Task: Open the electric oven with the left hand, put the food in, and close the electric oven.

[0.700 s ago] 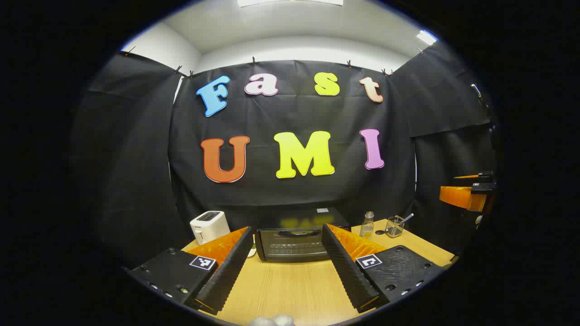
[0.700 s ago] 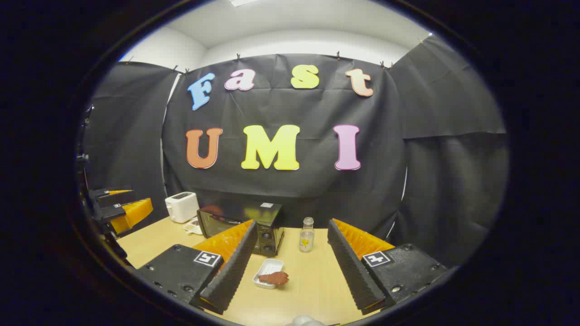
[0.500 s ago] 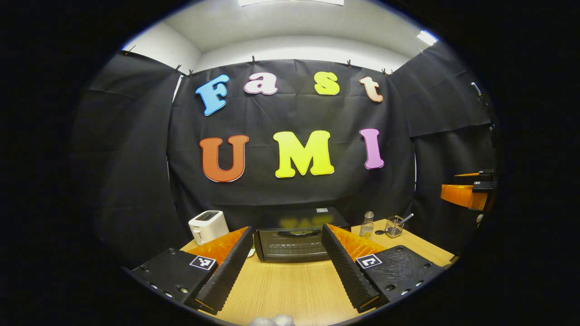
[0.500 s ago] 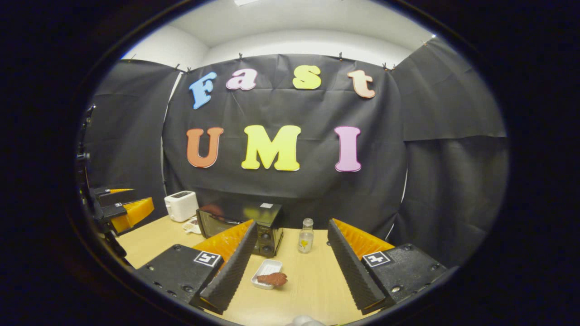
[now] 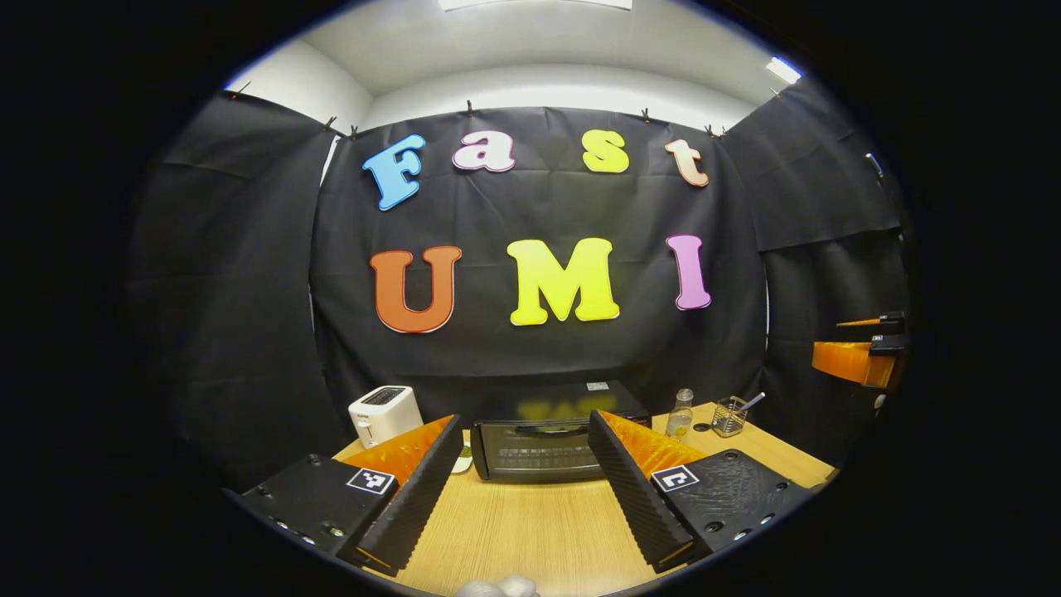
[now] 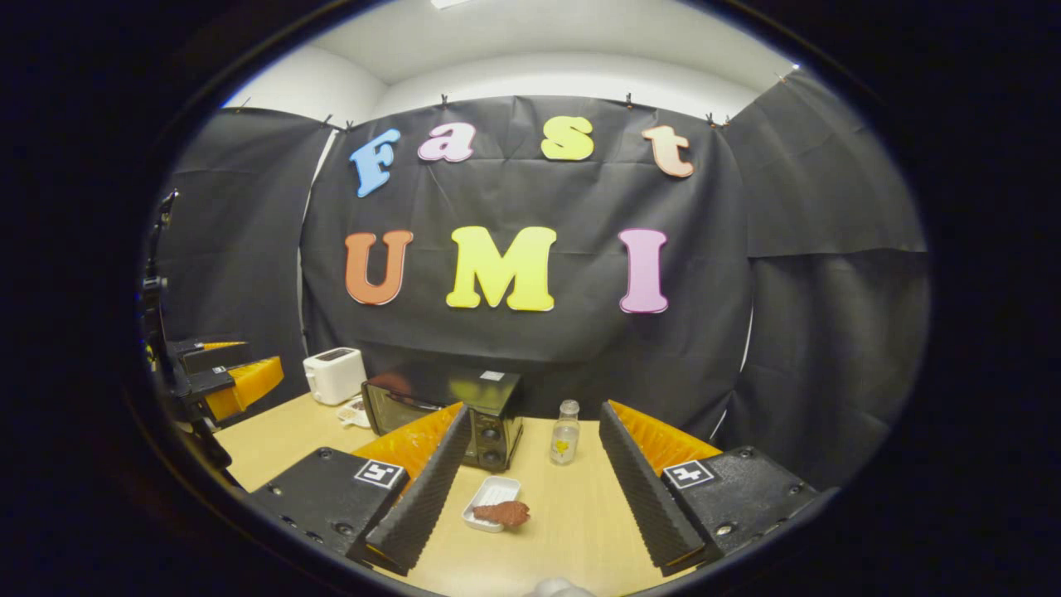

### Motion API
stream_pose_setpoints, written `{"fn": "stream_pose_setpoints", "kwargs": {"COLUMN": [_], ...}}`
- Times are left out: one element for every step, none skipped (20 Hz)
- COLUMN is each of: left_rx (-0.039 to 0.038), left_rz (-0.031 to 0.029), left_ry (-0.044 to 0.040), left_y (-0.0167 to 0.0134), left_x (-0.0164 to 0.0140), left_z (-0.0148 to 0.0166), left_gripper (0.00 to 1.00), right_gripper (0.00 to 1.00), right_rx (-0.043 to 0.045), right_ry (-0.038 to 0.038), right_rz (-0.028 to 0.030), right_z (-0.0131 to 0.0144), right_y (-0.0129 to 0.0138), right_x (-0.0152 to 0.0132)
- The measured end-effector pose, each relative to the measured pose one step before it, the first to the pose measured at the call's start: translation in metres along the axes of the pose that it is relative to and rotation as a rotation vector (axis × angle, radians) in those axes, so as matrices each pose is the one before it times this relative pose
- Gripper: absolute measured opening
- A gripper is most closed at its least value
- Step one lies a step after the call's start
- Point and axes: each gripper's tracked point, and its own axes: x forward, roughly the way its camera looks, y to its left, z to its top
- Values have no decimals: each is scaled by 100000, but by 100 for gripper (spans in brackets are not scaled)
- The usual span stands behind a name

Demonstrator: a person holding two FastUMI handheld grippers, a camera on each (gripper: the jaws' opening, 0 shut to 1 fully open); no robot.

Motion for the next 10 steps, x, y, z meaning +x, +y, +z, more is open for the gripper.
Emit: {"fn": "stream_pose_setpoints", "kwargs": {"left_rx": [372, 147, -207, -304, -340, -34, -269, -332, -36, -309], "left_rz": [78, 199, -134, 25, -163, -467, -710, -1096, -893, -431], "left_ry": [-24, -20, 14, -292, -244, -120, -489, 31, -945, -125], "left_y": [19, -40, -60, -93, -153, -370, -376, -551, -349, -260], "left_x": [92, 252, 342, 379, 521, 719, 902, 1111, 1156, 1309], "left_z": [16, -59, -52, -42, 43, -117, -108, -89, -25, -203], "left_gripper": [96, 96, 96, 96, 96, 96, 96, 96, 96, 96], "right_gripper": [99, 96, 96, 97, 97, 96, 96, 99, 99, 97], "right_rx": [72, 14, 7, -168, 32, 274, 473, 531, 506, 299], "right_ry": [55, 1, -222, 116, 4, 72, 502, 980, 770, 371], "right_rz": [311, 226, 45, -55, -120, -234, -60, 15, 125, -127], "right_z": [-61, 181, -10, 81, 68, 83, -96, -39, -151, 60], "right_y": [63, 159, -12, -130, -42, -167, -178, -28, -154, -210], "right_x": [80, 213, -18, 76, 104, -43, -15, 4, -141, -229]}}
